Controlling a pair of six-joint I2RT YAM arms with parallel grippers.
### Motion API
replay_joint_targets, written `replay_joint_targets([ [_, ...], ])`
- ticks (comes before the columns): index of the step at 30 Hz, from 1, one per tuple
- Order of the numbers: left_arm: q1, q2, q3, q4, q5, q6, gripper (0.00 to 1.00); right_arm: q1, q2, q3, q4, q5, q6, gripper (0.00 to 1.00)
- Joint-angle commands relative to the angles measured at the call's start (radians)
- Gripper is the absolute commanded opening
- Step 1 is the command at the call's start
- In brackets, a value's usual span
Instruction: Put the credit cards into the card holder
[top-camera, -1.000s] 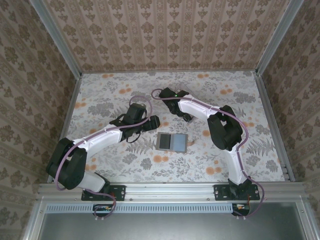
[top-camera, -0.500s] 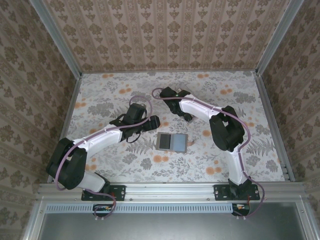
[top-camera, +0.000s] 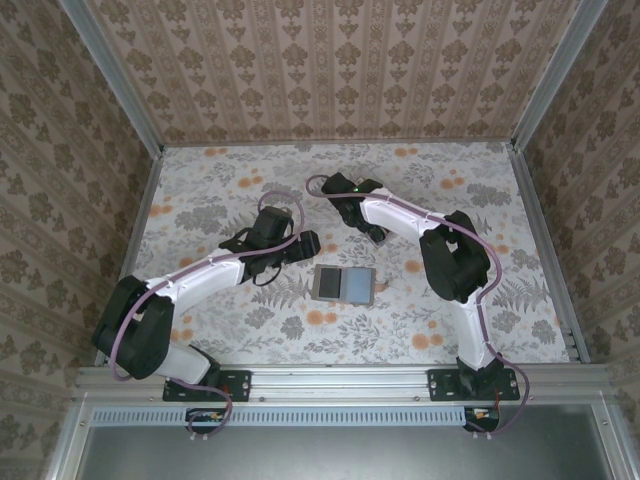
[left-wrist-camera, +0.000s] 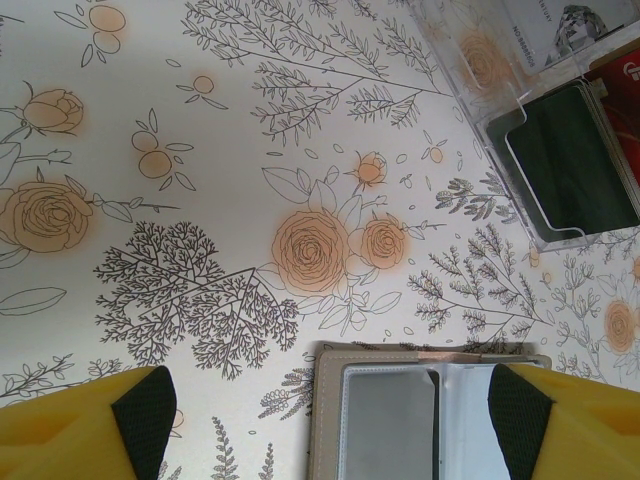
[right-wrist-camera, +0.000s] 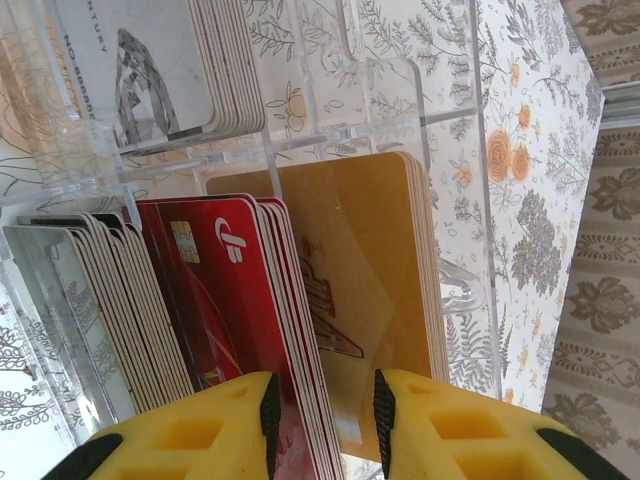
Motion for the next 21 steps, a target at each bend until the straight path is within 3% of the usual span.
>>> replay_joint_targets([
  [1, 0.006, 0.007, -0.018, 0.012, 0.010, -0.013, 0.84, -0.004, 0.029, 0.006, -0.010, 0.016, -0.004, 0.35],
  [10, 0.006, 0.010, -0.021, 0.013, 0.011, -0.012, 0.84, -0.003, 0.065, 0.004, 0.014, 0.062, -0.011, 0.37],
  [21, 0.006, 0.014, -0.019, 0.014, 0.012, -0.013, 0.84, -0.001, 0.000, -0.032, 0.063, 0.135, -0.016, 0.35],
])
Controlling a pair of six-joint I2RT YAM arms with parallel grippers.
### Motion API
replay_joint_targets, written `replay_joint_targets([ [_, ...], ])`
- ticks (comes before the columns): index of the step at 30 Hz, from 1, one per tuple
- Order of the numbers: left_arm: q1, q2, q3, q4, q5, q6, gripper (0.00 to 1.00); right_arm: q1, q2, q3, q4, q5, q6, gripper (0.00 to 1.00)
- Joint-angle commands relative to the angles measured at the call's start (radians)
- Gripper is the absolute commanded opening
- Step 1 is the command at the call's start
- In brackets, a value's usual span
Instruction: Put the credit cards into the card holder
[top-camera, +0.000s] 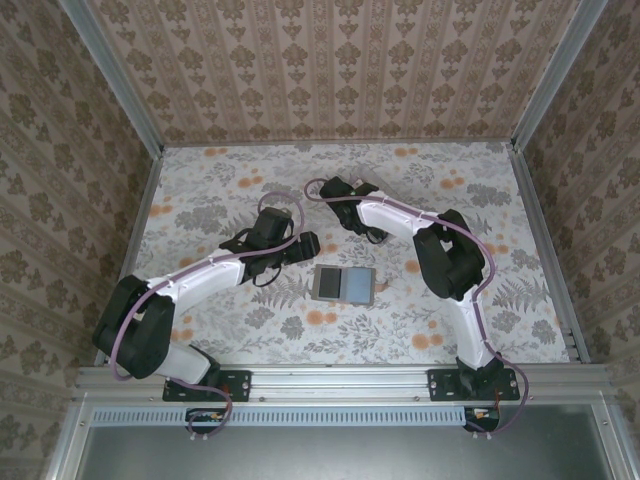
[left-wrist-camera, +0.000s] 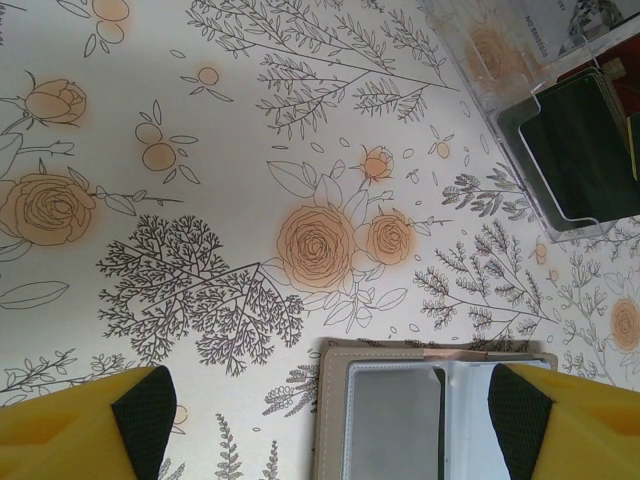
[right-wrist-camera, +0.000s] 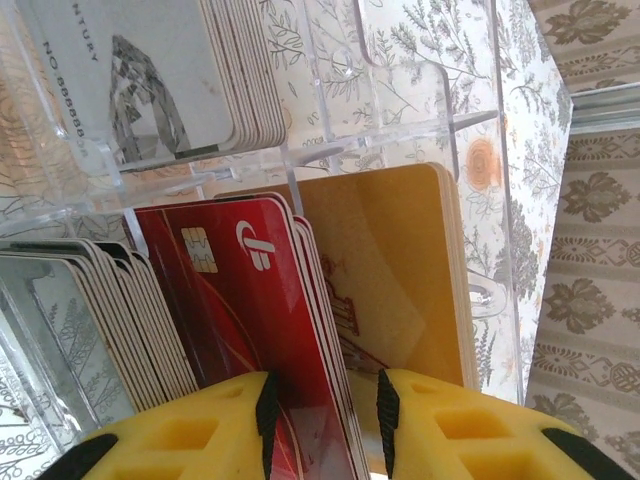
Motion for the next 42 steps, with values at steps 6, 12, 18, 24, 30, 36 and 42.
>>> replay_joint_targets([
  [6, 0.006, 0.010, -0.012, 0.012, 0.012, -0.012, 0.84, -0.004, -0.052, -0.024, 0.012, 0.053, -0.012, 0.31],
  [12, 0.006, 0.011, -0.010, 0.011, 0.016, -0.013, 0.84, -0.005, -0.059, -0.026, 0.016, 0.073, -0.012, 0.32],
  [18, 0.006, 0.012, -0.009, 0.012, 0.015, -0.012, 0.84, -0.007, -0.065, -0.027, 0.019, 0.067, -0.015, 0.31],
  [24, 0.006, 0.013, -0.010, 0.012, 0.015, -0.014, 0.84, -0.008, -0.070, -0.030, 0.015, 0.062, -0.012, 0.27],
  [30, 0.006, 0.020, -0.006, 0.014, 0.019, -0.013, 0.84, -0.007, -0.081, -0.030, 0.019, 0.065, -0.013, 0.27],
  [36, 0.006, 0.023, -0.005, 0.014, 0.022, -0.015, 0.84, -0.008, -0.081, -0.031, 0.017, 0.057, -0.012, 0.24],
  [42, 0.006, 0.021, -0.009, 0.014, 0.022, -0.018, 0.84, -0.008, -0.099, -0.024, -0.013, 0.009, 0.005, 0.19],
])
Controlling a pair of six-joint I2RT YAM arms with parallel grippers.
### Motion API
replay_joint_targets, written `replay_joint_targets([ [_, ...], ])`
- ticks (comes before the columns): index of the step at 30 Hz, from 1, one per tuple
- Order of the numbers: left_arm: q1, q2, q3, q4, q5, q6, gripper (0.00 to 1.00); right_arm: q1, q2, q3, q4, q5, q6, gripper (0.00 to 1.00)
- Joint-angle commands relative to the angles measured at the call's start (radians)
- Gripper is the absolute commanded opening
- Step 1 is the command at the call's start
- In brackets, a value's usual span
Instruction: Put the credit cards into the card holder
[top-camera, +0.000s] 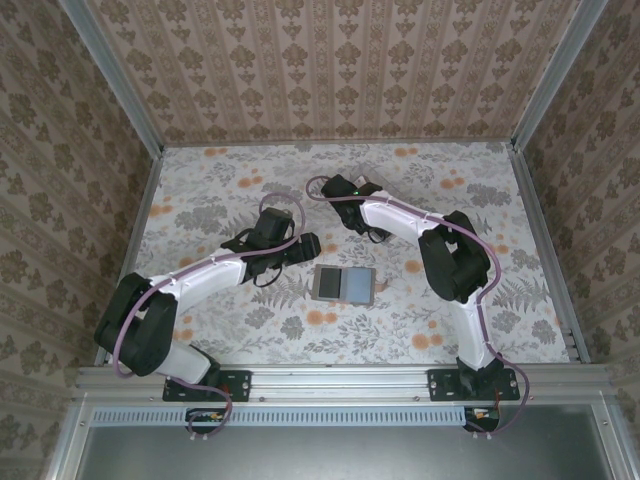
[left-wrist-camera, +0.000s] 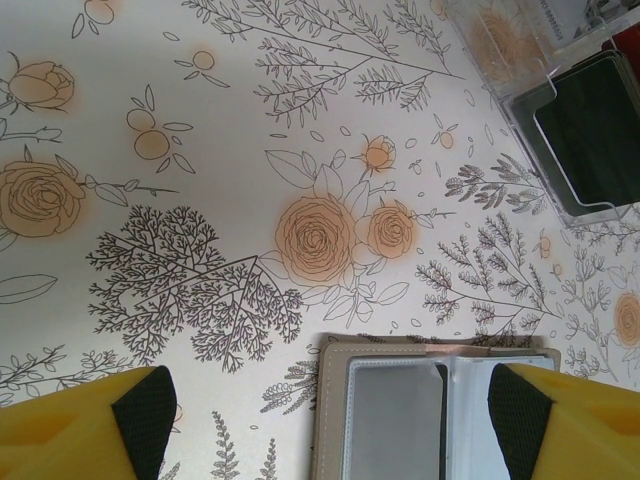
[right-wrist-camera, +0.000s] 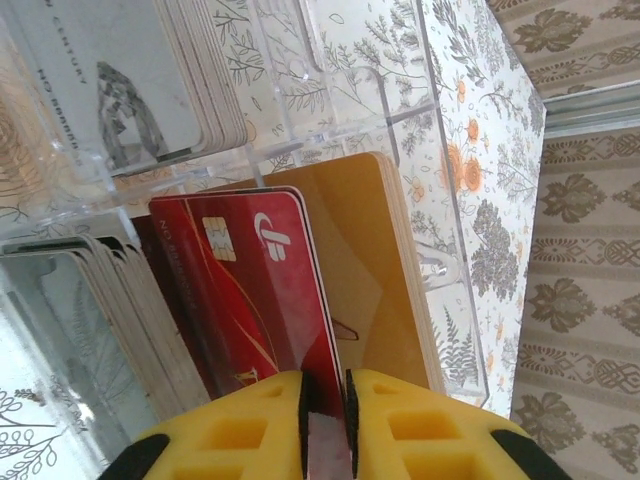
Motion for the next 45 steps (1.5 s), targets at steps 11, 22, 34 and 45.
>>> replay_joint_targets([
  [11, 0.004, 0.013, -0.001, 0.013, 0.012, -0.016, 0.84, -0.008, -0.076, 0.019, -0.104, -0.156, 0.048, 0.09],
  [22, 0.003, 0.012, -0.002, 0.013, 0.015, -0.018, 0.84, -0.043, -0.080, 0.052, -0.147, -0.345, 0.142, 0.04],
  [34, 0.003, 0.013, 0.000, 0.009, 0.012, -0.013, 0.84, -0.103, -0.118, 0.051, -0.147, -0.488, 0.187, 0.00],
  [45, 0.003, 0.006, -0.009, 0.008, 0.008, -0.020, 0.84, -0.160, -0.087, 0.101, -0.182, -0.535, 0.123, 0.02],
])
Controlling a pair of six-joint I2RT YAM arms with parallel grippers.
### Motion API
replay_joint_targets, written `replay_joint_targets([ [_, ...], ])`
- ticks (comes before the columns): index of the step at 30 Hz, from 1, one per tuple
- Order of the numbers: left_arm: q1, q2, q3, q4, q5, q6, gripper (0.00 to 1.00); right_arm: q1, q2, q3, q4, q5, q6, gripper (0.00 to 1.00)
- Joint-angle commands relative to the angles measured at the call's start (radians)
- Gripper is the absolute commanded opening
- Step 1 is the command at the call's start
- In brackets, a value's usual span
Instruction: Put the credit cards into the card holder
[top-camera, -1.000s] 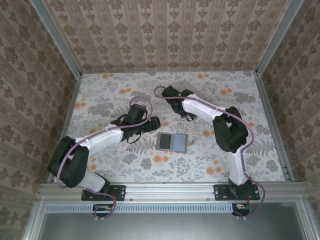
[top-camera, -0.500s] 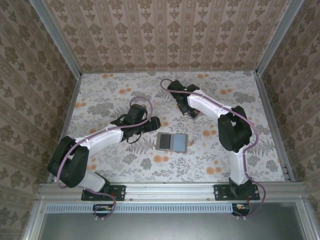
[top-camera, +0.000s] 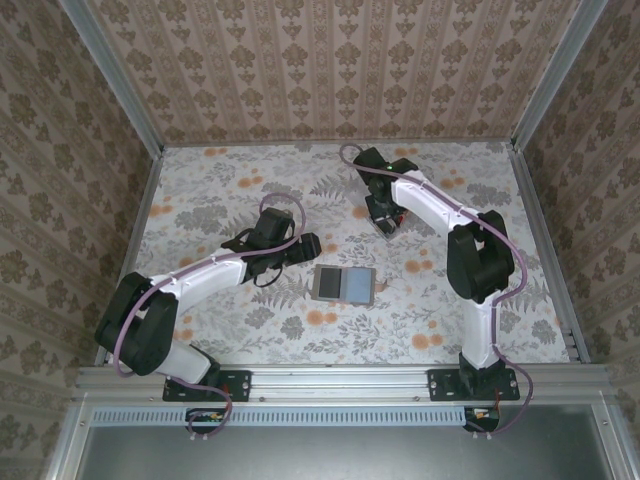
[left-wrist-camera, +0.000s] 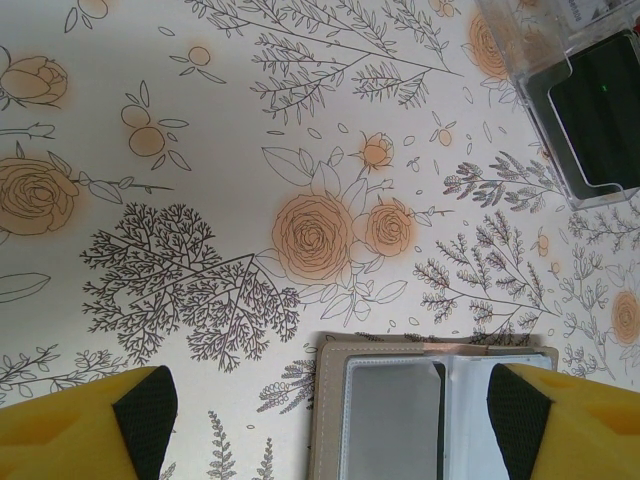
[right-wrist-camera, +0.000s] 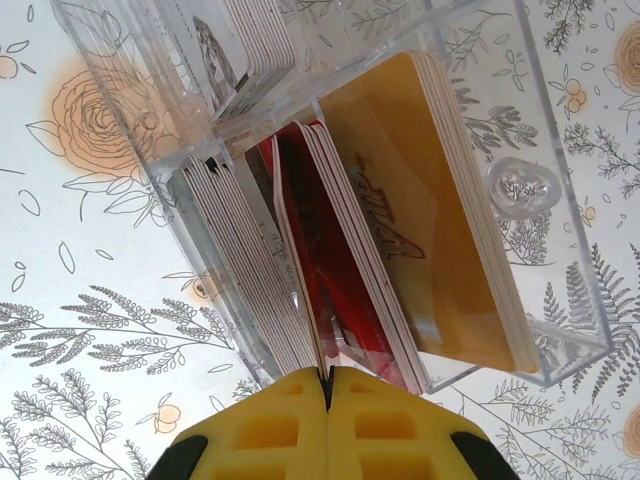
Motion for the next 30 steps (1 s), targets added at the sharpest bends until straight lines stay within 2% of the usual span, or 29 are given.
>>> replay_joint_targets([
  [1, 0.003, 0.001, -0.007, 0.005, 0.001, -0.016, 0.84, -0.003, 0.009, 0.040, -0.049, -0.037, -0.011, 0.02],
  [12, 0.003, -0.011, 0.021, -0.003, 0.022, -0.010, 0.84, -0.003, -0.104, 0.042, -0.102, -0.076, 0.008, 0.00],
  [21, 0.006, -0.056, 0.051, -0.004, 0.060, -0.002, 0.85, -0.006, -0.268, -0.054, -0.051, -0.154, 0.064, 0.00],
  [24, 0.015, -0.063, 0.062, 0.024, 0.113, -0.013, 0.85, -0.025, -0.333, -0.101, -0.011, -0.283, 0.104, 0.00],
  [30, 0.056, -0.062, 0.070, 0.159, 0.271, -0.083, 0.87, -0.061, -0.490, -0.307, 0.234, -0.710, 0.254, 0.00],
])
